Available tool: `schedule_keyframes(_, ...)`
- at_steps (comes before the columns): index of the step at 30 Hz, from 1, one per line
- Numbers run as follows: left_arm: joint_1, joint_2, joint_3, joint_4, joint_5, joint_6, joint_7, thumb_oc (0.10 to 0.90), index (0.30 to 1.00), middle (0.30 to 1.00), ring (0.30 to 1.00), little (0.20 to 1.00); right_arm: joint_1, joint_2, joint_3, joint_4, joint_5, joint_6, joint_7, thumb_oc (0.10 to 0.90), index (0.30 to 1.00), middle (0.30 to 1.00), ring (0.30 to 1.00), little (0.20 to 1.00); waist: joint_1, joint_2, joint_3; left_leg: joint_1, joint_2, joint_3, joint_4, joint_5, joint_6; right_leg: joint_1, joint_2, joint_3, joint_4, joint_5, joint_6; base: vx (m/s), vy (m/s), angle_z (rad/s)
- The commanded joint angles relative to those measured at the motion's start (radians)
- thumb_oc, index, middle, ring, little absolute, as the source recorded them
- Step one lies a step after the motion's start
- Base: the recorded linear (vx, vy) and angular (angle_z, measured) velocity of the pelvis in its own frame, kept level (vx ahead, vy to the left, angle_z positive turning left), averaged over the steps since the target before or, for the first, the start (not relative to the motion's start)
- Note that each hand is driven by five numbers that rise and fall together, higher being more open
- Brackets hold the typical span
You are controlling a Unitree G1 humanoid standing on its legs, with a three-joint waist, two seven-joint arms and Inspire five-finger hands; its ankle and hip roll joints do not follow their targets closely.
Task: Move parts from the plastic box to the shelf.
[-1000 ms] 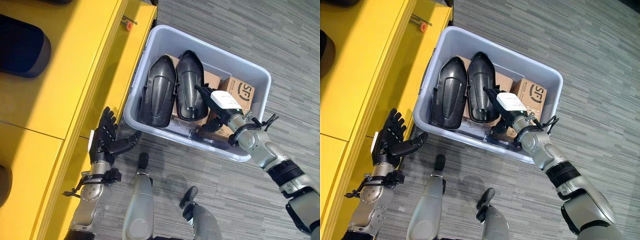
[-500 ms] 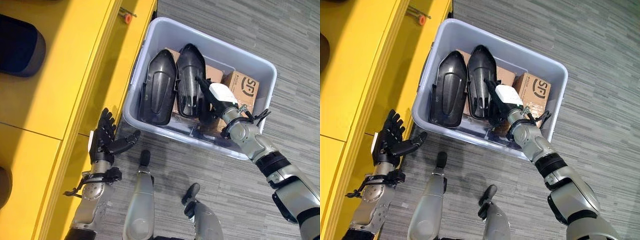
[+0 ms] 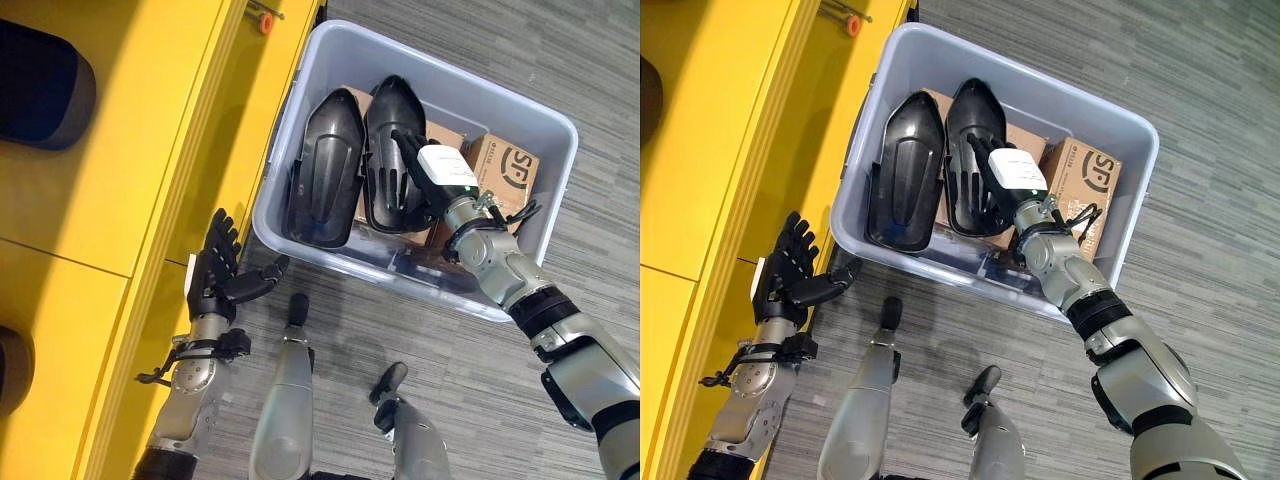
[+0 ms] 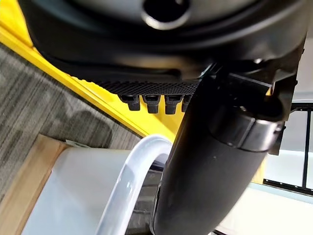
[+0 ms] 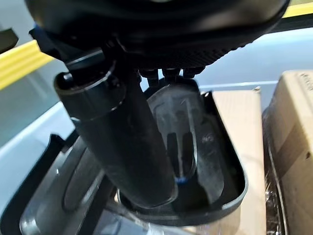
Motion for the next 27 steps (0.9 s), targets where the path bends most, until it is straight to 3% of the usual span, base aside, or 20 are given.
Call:
schedule_keyframes(1, -0.015, -0.007, -0.019, -0.120, 0.011, -0.107, 0.015, 0.900, 1.000, 1.000, 1.000, 1.000, -0.144, -0.050, 0.009, -0.004, -0.026, -0.009, -0.071, 0.900, 1.000, 1.000, 1.000, 1.000, -0.002, 0.044, -0.013, 0.028, 0.097, 0.000, -0.082, 0.031, -0.023, -0.027, -0.052, 0.038, 0.110, -0.012, -0.016, 0.00, 0.000, 0.00)
schedule_keyframes(27, -0.012, -0.032, -0.002, -0.126, 0.019, -0.098, 0.042, 0.900, 1.000, 1.000, 1.000, 1.000, -0.030, -0.023, -0.075, -0.205, -0.019, -0.010, -0.047, 0.900, 1.000, 1.000, 1.000, 1.000, -0.045, 0.017, -0.013, -0.002, 0.103, 0.010, -0.075, 0.019, -0.019, -0.061, -0.047, 0.048, 0.107, -0.004, -0.014, 0.00, 0.001, 0.00)
